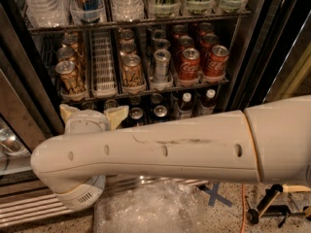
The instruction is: Pick orange can from middle shelf of fridge
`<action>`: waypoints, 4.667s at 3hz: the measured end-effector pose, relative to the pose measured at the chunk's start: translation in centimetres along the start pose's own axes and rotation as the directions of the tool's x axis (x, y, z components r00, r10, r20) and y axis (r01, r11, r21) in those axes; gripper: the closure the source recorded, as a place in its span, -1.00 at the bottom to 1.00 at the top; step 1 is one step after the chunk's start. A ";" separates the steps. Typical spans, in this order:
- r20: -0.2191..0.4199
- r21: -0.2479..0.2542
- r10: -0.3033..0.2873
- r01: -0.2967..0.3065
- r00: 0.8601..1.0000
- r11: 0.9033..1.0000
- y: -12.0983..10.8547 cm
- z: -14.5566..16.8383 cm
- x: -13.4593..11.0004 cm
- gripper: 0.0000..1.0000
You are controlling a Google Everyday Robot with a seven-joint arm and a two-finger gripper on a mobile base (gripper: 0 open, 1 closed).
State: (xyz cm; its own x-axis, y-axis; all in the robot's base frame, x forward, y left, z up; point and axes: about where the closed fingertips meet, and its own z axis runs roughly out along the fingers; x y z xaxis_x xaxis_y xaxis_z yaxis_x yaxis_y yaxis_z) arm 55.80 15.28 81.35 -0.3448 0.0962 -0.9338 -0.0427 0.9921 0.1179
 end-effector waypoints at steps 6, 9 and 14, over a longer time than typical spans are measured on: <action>0.082 0.215 0.060 -0.077 0.995 0.974 -8.7 -1.1 -2.5 -1.00; 0.083 0.215 0.060 -0.077 0.995 0.973 -8.7 -1.1 -2.5 -0.14; 0.083 0.216 0.060 -0.077 0.995 0.973 -8.7 -1.1 -2.5 -1.00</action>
Offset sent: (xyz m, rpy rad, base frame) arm 0.0011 -0.0150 0.0011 0.0105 0.0018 -0.0550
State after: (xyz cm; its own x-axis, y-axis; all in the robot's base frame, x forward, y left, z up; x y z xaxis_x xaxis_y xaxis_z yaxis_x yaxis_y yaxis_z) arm 56.03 6.31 83.04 -0.2677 0.1618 -0.9498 0.1871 0.9758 0.1135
